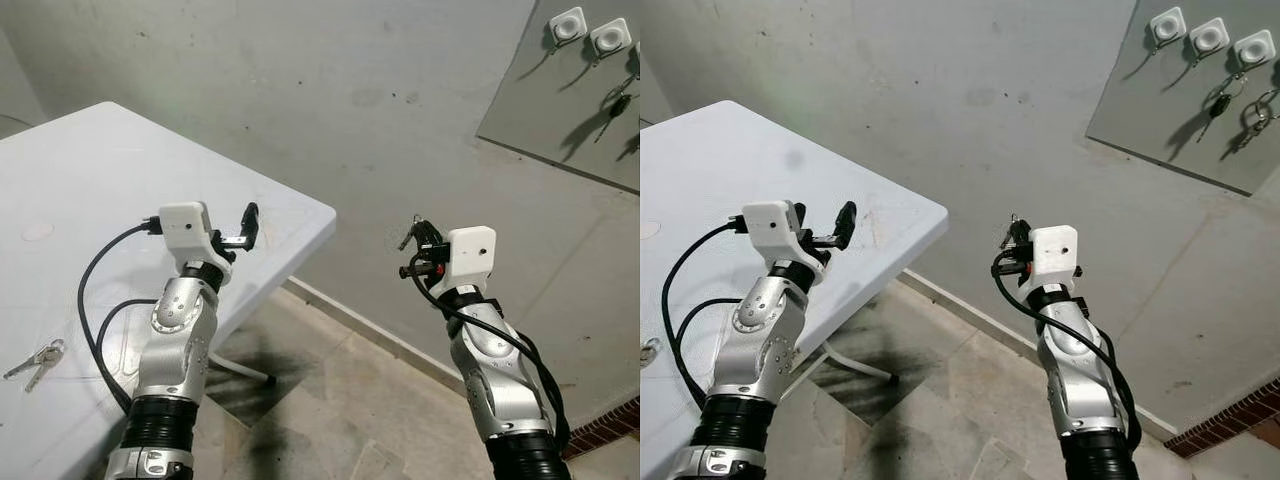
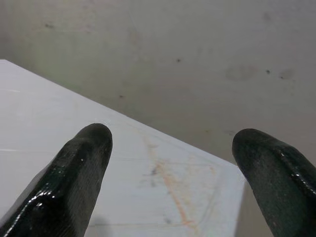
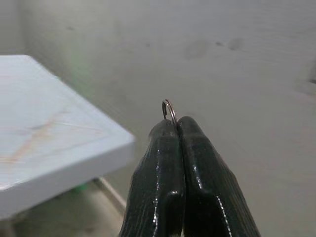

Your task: Hang keys on a hook

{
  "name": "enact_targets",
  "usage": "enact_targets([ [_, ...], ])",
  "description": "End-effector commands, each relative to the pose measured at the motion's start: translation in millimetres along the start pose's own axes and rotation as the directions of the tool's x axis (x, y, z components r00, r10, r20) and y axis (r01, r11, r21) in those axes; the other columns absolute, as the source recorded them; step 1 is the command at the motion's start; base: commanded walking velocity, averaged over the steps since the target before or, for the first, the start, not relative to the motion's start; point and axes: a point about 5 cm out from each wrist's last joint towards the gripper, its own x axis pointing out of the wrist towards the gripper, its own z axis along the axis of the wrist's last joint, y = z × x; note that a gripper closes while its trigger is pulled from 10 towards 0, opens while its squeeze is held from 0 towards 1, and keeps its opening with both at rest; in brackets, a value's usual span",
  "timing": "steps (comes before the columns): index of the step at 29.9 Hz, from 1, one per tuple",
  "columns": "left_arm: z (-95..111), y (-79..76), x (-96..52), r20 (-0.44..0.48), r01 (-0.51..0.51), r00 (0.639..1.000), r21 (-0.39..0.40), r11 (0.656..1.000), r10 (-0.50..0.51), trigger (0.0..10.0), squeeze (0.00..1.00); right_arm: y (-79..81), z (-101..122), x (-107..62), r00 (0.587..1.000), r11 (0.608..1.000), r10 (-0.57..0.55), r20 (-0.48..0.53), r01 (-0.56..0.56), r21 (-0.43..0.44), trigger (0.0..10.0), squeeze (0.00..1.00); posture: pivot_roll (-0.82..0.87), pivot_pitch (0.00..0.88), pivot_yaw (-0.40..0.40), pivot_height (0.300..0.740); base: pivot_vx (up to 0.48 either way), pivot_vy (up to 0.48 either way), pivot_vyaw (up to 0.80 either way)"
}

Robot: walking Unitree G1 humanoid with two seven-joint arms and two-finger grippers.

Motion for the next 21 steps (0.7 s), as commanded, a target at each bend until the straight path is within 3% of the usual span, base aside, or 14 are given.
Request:
enact_targets([
  [1, 3.3, -0.3, -0.6, 0.015, 0.013, 1.000, 0.018, 1.000, -0.013, 10.0, 0.00, 0.4, 5.4, -0.4, 1.000, 1.000, 0.006, 0.029, -0.006, 0.002, 10.0, 0.00, 0.00, 0.000, -0.016, 0.736, 0.000, 0.000, 0.00],
  [17, 0.9, -0.2, -1.6, -0.002, 0.015, 1.000, -0.005, 1.000, -0.015, 10.0, 0.00, 0.8, 5.4, -2.2, 0.999, 1.000, 0.018, 0.037, -0.018, 0.001, 10.0, 0.00, 0.00, 0.000, -0.016, 0.736, 0.000, 0.000, 0.00],
  [21, 0.6, -0.1, -1.6, -0.004, 0.015, 1.000, -0.004, 1.000, -0.015, 10.0, 0.00, 0.6, 5.6, -1.8, 0.999, 1.000, 0.017, 0.038, -0.017, 0.001, 10.0, 0.00, 0.00, 0.000, -0.016, 0.736, 0.280, 0.000, 0.00],
])
